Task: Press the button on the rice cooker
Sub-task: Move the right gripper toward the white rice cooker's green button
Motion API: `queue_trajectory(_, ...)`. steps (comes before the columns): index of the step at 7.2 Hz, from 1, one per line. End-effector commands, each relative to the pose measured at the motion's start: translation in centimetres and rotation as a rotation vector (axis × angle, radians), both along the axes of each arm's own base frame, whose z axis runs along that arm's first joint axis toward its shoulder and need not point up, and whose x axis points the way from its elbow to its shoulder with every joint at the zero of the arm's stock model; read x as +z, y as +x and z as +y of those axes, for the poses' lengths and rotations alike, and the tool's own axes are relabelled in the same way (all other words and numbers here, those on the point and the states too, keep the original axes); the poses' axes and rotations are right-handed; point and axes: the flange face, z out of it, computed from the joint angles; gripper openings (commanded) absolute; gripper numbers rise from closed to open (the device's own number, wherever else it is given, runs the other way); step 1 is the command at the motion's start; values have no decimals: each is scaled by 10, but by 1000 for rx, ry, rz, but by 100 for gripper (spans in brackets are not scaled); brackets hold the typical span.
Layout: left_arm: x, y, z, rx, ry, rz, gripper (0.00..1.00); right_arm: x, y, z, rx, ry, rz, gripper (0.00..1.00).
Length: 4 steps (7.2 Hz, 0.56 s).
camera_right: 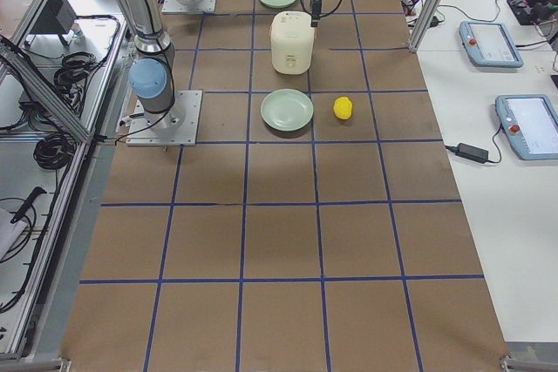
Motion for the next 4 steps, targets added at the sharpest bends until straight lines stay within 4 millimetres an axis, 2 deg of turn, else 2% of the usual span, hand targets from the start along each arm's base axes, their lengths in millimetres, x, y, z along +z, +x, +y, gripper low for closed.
queue_trajectory(1,0,0,0,1,0,0,100,5,5,2,-89,-14,-5,100)
queue_trajectory(2,0,0,0,-1,0,0,100,6,16,5,-91,-23,-6,100)
queue_trajectory(4,1,0,0,-1,-1,0,100,-6,47,15,-70,-2,-8,98)
